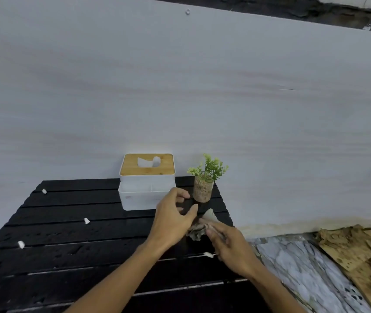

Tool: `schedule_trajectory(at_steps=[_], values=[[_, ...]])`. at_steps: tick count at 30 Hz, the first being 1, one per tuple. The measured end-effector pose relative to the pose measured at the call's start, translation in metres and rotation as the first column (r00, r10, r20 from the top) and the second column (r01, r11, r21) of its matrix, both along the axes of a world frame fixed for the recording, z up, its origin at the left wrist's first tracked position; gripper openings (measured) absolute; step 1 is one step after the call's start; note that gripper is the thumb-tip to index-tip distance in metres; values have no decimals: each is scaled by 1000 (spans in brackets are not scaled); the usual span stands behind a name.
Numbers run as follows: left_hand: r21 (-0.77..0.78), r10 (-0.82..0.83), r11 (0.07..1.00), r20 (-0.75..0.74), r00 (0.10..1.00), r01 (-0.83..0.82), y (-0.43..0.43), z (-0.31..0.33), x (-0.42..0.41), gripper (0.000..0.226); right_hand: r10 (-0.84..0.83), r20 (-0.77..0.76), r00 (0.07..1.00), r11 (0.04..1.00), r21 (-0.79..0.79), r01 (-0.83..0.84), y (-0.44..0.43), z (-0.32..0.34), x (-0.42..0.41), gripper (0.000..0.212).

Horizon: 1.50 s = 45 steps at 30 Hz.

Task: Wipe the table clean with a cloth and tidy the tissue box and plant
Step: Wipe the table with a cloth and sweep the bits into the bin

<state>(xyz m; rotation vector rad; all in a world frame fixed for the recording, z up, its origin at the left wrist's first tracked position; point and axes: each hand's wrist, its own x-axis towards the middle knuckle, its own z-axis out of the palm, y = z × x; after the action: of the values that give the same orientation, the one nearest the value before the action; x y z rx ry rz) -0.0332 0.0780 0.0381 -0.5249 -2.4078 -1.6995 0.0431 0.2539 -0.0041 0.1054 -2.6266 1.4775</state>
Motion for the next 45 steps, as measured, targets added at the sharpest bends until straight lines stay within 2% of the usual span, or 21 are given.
schedule_trajectory(at_steps=[3,5,7,10,13,19,23,27,31,34,36,38,41,44,45], values=[[-114,109,985,-148,983,-127,-53,2,1,27,-127,-40,991,992,-4,127,-10,5,-16,30],[-223,183,947,-214,960,-230,-83,-2,-11,32,-141,-38,989,990,24,142,-18,4,-27,28],[-348,196,893,-269,943,-285,-106,-8,-25,39,-101,-33,994,973,206,105,-24,3,-35,32],[-452,152,851,-275,949,-268,-124,-17,-43,46,-58,-14,998,841,537,56,-26,-5,-44,60],[-416,118,884,-243,963,-213,-129,-24,-54,42,-35,-7,999,775,631,31,-28,-18,-53,76],[-235,137,952,-246,960,-196,-126,-34,-64,24,-59,52,997,771,637,13,-41,-21,-72,87],[-162,155,965,-275,949,-205,-127,-34,-67,21,11,71,997,758,649,-54,-70,0,-64,100],[-79,171,976,-295,940,-202,-133,-23,-64,21,85,39,996,756,648,-90,-79,-9,-61,93],[-52,192,973,-346,919,-223,-147,-1,-60,22,-19,19,1000,779,628,3,-90,-10,-67,87],[-10,201,976,-351,915,-218,-156,21,-57,24,-88,-84,993,778,617,121,-100,-16,-84,49],[3,209,975,-352,913,-222,-160,35,-55,25,-118,-236,965,746,620,243,-107,-23,-105,29],[17,219,973,-359,907,-228,-165,49,-53,25,-137,-269,953,728,625,281,-114,-27,-127,12],[45,227,973,-374,899,-227,-171,65,-52,27,-173,-263,949,675,671,309,-117,-31,-164,14],[77,230,973,-375,898,-217,-176,76,-53,27,-223,-180,958,576,768,279,-121,-31,-197,34],[90,229,973,-374,899,-210,-177,79,-54,27,-228,-161,960,555,789,264,-124,-32,-207,35]])
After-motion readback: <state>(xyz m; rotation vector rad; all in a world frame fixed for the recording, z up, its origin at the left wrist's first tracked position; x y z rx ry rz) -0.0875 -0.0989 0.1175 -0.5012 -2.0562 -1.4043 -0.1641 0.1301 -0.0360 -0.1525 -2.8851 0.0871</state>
